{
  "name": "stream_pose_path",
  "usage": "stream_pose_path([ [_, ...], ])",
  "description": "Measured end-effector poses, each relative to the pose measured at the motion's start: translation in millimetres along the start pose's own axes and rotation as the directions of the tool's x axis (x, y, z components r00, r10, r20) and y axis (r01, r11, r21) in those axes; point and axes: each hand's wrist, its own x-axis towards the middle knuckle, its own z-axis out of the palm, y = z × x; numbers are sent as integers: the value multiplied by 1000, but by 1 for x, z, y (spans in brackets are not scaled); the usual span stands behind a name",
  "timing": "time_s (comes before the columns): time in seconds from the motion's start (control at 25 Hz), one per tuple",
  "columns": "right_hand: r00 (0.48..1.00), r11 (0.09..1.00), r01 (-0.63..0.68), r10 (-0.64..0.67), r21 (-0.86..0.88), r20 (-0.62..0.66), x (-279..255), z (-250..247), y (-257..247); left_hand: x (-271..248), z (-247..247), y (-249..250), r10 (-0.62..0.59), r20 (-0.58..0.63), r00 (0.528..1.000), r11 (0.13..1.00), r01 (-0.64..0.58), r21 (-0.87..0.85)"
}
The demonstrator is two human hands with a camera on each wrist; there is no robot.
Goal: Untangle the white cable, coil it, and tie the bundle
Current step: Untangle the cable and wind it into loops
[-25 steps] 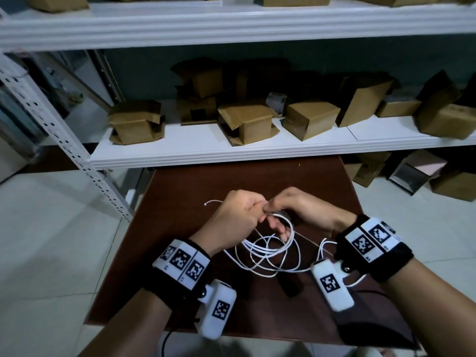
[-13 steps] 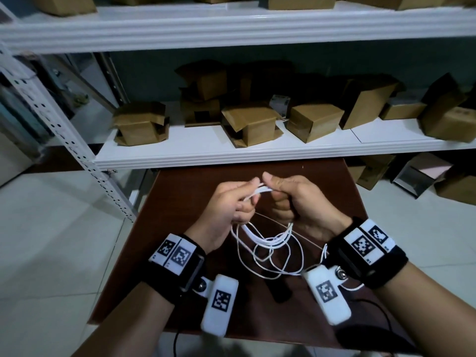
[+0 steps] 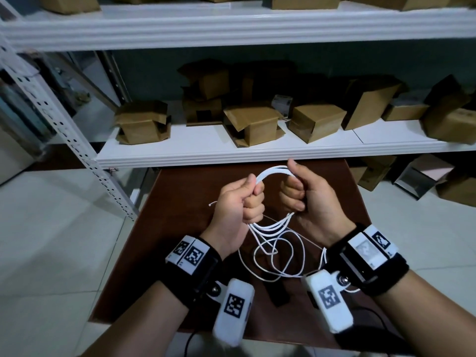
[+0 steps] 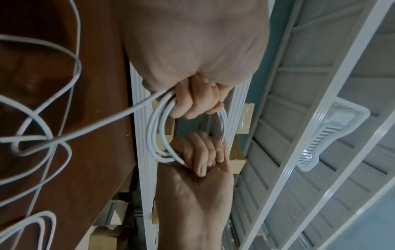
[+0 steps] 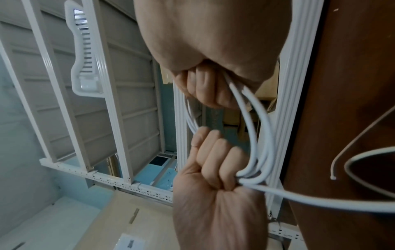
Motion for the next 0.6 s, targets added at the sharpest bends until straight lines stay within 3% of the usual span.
stream_pose_path([
  [0.12,992,988,-57,73,-144,104,-4,-3,-5,2,-6,9,19,-21,1000,987,-16,158],
  [0.24,985,912,-8,79,-411,155,-6,-8,-5,2,-9,7,11,25,1000,914,-20,405],
  [0.36,957,746,-52,227,-664,180,-8,-15,-6,2,-11,-1,-10,86,996,714,-53,698],
  [0.48,934,530,-114,345,-841,90,-10,-13,-3,3,-12,-11,-48,84,995,541,-45,840],
  [0.52,943,500,-127,328,-857,52,-12,-9,0,3,-12,-13,-45,64,997,535,-30,844],
  [0.6,973,591,-155,229,-791,-20,-12,0,5,4,-10,-11,-35,25,999,673,5,740],
])
